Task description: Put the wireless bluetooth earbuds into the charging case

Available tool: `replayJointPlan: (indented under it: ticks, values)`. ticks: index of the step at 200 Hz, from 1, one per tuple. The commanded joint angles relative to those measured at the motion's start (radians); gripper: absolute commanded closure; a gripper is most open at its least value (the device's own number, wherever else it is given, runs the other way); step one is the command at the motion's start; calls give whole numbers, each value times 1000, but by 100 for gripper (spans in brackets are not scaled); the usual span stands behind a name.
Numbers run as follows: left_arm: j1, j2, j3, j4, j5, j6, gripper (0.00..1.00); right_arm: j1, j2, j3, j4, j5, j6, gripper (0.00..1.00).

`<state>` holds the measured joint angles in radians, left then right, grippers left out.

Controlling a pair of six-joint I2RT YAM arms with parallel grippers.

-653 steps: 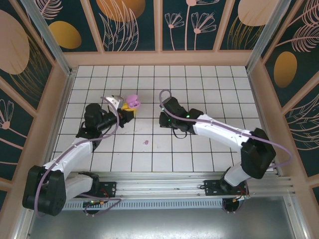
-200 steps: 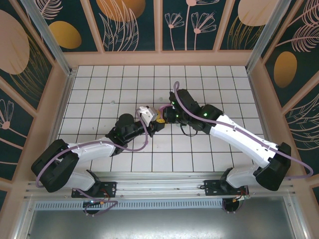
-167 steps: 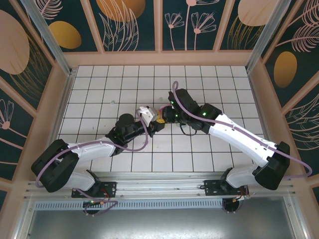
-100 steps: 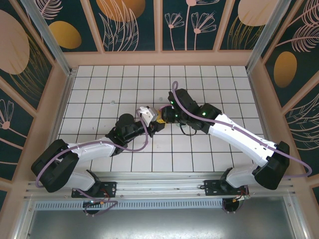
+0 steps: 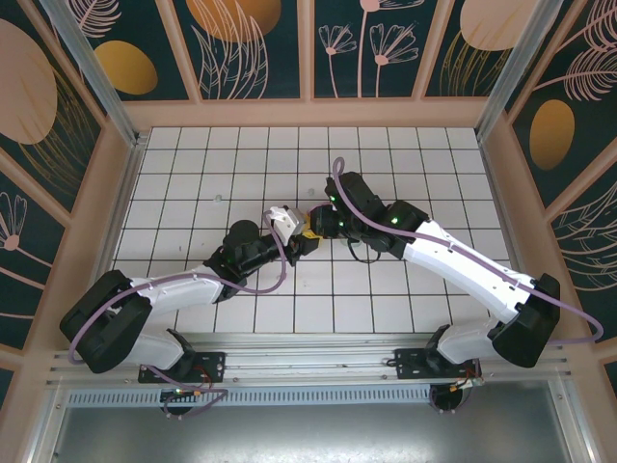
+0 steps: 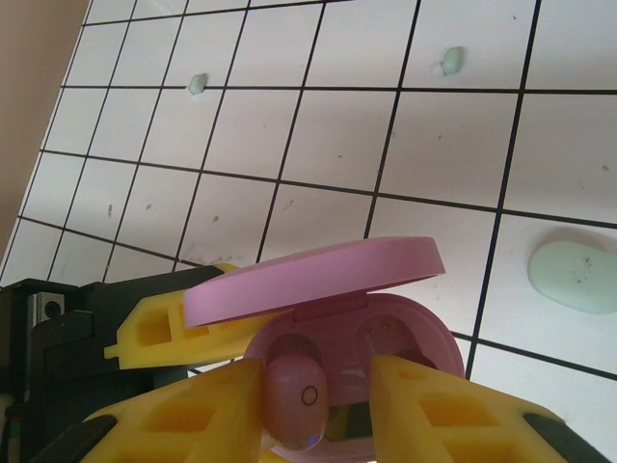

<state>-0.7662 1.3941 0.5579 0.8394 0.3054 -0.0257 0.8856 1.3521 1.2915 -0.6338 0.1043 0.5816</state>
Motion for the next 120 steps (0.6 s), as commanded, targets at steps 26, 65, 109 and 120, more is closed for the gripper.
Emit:
replayJointPlan:
  ticks: [26,65,109,120]
  values:
    - [-7,-24,33,8,4,26,98,4,-6,23,-9,-1,-2,64]
    - [-7,-22,33,4,3,26,98,3,-13,18,1,-12,0,62]
    - [-7,-30,33,-5,2,28,98,3,-15,11,5,-17,6,61]
    - [-7,-31,35,-6,2,30,98,3,-14,11,8,-20,7,61]
